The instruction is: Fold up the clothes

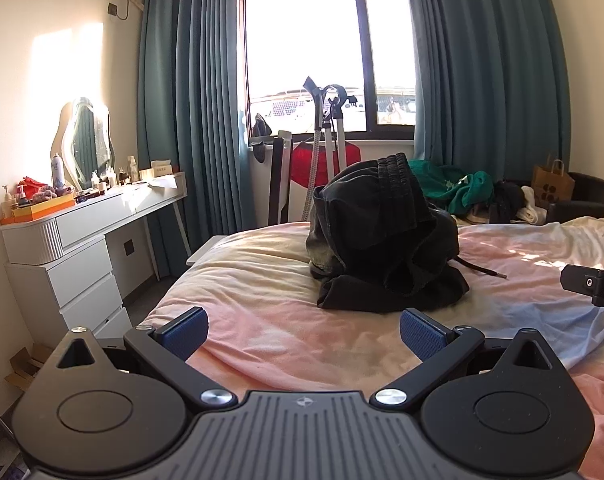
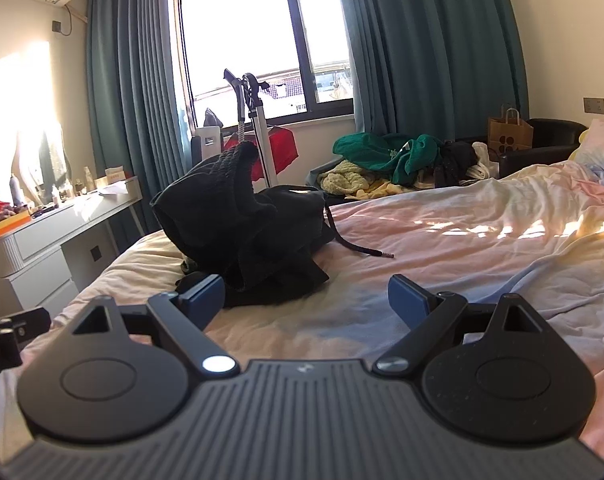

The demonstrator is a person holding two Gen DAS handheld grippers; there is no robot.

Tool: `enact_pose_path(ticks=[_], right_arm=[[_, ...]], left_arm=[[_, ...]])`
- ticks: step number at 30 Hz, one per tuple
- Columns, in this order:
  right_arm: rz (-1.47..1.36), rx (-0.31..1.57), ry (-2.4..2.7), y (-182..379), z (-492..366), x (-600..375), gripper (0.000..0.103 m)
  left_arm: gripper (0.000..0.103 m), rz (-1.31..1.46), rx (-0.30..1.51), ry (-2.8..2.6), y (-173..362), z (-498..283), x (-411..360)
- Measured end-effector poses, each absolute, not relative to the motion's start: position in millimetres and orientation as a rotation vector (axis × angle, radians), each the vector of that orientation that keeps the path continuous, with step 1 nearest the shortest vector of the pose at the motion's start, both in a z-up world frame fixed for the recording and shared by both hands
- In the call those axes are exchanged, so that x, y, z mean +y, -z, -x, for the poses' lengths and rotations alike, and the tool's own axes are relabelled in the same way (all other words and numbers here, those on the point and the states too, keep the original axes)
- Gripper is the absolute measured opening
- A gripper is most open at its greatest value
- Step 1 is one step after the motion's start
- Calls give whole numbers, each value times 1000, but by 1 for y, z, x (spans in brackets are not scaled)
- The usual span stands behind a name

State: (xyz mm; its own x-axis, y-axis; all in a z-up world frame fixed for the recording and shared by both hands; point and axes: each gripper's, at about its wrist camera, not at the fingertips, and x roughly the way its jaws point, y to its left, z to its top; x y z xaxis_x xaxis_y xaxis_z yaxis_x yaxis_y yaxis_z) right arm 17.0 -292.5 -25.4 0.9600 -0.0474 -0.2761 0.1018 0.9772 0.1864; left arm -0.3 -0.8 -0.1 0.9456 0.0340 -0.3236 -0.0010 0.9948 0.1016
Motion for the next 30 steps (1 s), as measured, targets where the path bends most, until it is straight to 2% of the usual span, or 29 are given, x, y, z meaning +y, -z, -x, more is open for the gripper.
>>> enact_pose_path(ticks=[30], right_arm=[[-191, 255, 49, 22, -12, -290, 90]], left_arm=[[103, -37, 319, -35, 11, 0, 1]])
